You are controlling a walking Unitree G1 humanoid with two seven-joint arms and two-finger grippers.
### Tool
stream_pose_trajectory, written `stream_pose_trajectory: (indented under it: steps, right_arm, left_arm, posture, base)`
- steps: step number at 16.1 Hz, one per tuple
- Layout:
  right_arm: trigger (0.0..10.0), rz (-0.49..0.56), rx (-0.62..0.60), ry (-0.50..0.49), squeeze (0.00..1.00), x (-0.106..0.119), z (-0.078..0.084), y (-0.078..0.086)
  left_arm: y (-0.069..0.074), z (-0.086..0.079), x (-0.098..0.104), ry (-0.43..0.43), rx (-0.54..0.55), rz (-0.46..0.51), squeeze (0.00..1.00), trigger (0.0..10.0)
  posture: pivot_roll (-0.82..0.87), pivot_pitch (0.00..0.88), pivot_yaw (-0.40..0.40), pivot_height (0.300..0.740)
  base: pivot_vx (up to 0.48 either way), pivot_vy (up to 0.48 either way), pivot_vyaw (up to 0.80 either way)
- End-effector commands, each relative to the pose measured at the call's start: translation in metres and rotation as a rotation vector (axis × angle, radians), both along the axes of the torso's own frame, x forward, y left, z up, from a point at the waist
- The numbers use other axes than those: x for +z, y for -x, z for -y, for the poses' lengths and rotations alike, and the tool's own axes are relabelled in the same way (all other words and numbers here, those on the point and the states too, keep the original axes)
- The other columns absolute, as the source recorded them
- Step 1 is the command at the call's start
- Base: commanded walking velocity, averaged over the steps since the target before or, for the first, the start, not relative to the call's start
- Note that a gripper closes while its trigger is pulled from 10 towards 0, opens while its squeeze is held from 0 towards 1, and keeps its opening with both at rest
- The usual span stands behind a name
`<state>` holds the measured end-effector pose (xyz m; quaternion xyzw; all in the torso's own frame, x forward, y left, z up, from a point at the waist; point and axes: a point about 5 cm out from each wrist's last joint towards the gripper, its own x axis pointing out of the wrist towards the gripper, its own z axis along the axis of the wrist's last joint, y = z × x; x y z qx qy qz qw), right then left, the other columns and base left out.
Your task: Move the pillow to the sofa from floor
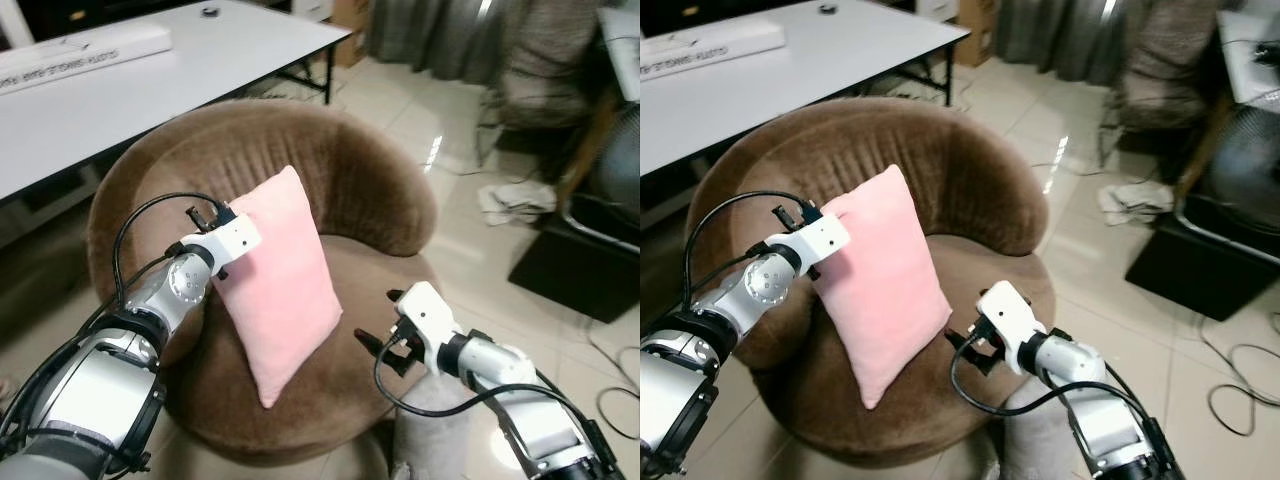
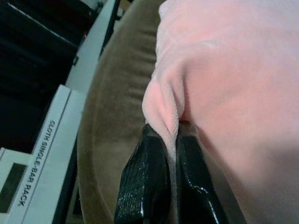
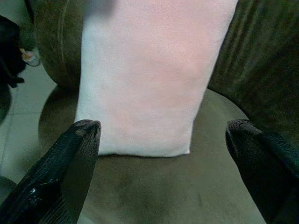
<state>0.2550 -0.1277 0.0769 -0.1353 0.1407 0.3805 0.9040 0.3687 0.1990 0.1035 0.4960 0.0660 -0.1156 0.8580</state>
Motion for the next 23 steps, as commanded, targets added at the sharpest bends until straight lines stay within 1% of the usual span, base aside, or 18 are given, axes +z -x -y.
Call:
stream_pose_trajectory:
  steps: [1,3,4,5,8,12,13,14,15,16,17,18,19,20,21,22,23]
  right_arm:
    - [10.0,-0.011,-0.019,-0.019,0.0,0.001,0.001,0.003]
    - [10.0,-0.011,-0.034,-0.027,0.0,0.0,0.0,0.006]
    - [10.0,-0.005,-0.041,-0.025,0.0,0.001,0.0,0.007]
    - [10.0,-0.002,-0.051,-0.025,0.0,0.0,0.0,0.008]
    - [10.0,-0.002,-0.071,-0.024,0.0,0.0,0.001,0.007]
    - [10.0,0.007,-0.077,-0.027,0.0,-0.001,-0.003,0.0]
    - [10.0,0.011,-0.079,-0.028,0.0,-0.001,-0.003,-0.002]
    - [10.0,0.016,-0.098,-0.035,0.0,0.0,-0.003,-0.005]
    - [10.0,0.021,-0.149,-0.042,0.0,-0.001,0.0,-0.011]
    - [10.0,0.025,-0.223,-0.042,0.0,-0.001,0.004,-0.017]
    - [10.0,0.014,-0.325,-0.047,0.0,-0.003,0.01,-0.022]
    - [10.0,0.006,-0.377,-0.064,0.0,-0.004,0.014,-0.024]
    - [10.0,-0.017,-0.479,-0.133,0.0,-0.004,0.019,-0.026]
    - [10.0,-0.007,-0.487,-0.153,0.0,-0.002,0.017,-0.025]
    - [10.0,0.001,-0.48,-0.156,0.0,0.0,0.016,-0.024]
    - [10.0,0.0,-0.495,-0.157,0.0,0.0,0.017,-0.022]
    - [10.0,-0.019,-0.546,-0.194,0.0,-0.001,0.024,-0.015]
  left_arm:
    - [-0.006,0.006,0.012,-0.031,-0.029,0.058,0.0,10.0]
    - [-0.006,0.013,0.01,-0.043,-0.054,0.065,0.0,10.0]
    - [-0.006,0.015,0.01,-0.033,-0.056,0.063,0.96,10.0]
    - [-0.006,0.017,0.01,-0.027,-0.061,0.059,1.0,10.0]
    - [-0.007,0.015,0.01,-0.033,-0.054,0.053,1.0,10.0]
    - [-0.005,0.003,0.01,-0.042,-0.027,0.046,1.0,10.0]
    - [-0.006,0.001,0.012,-0.024,-0.012,0.05,1.0,10.0]
    - [-0.006,-0.002,0.014,0.058,0.015,0.04,1.0,10.0]
    - [-0.008,0.002,0.015,0.266,0.039,-0.013,1.0,10.0]
    - [-0.009,0.01,0.017,0.513,0.03,-0.062,0.0,10.0]
    - [-0.01,0.019,0.021,0.664,-0.011,-0.065,0.0,10.0]
    - [-0.009,0.023,0.024,0.709,-0.037,-0.051,0.0,10.0]
    - [-0.002,0.032,0.022,0.767,-0.072,-0.013,0.0,10.0]
    - [0.007,0.035,0.015,0.79,-0.059,-0.016,0.0,10.0]
    - [0.017,0.037,0.009,0.793,-0.057,-0.023,0.0,10.0]
    - [0.028,0.038,0.003,0.766,-0.069,-0.025,0.0,10.0]
    - [0.046,0.039,-0.001,0.758,-0.075,-0.031,0.0,10.0]
  posture:
    - [-0.04,0.0,-0.037,0.74]
    - [-0.05,0.0,-0.034,0.74]
    - [-0.05,0.0,-0.03,0.74]
    - [-0.06,0.0,-0.025,0.74]
    - [-0.05,0.0,-0.02,0.74]
    - [-0.02,0.0,-0.027,0.74]
    - [-0.01,0.0,-0.026,0.74]
    - [0.0,0.0,-0.023,0.74]
    - [0.02,0.0,-0.019,0.74]
    - [0.03,0.0,-0.015,0.74]
    - [0.04,0.0,-0.011,0.74]
    - [0.05,0.0,-0.007,0.74]
    - [0.08,0.0,0.007,0.74]
    - [0.08,0.0,0.022,0.74]
    - [0.09,0.0,0.025,0.74]
    - [0.11,0.0,0.034,0.74]
    - [0.11,0.0,0.037,0.74]
  base:
    - [0.0,0.0,0.0]
    - [0.0,0.0,0.0]
    - [0.0,0.0,0.0]
    - [0.0,0.0,0.0]
    - [0.0,0.0,0.0]
    - [0.0,0.0,0.0]
    - [0.0,0.0,0.0]
    - [0.0,0.0,0.0]
    - [0.0,0.0,0.0]
    - [0.0,0.0,0.0]
    - [0.0,0.0,0.0]
    - [0.0,0.0,0.0]
    - [0.0,0.0,0.0]
    - [0.0,0.0,0.0]
    - [0.0,0.0,0.0]
    - [0.0,0.0,0.0]
    - [0.0,0.0,0.0]
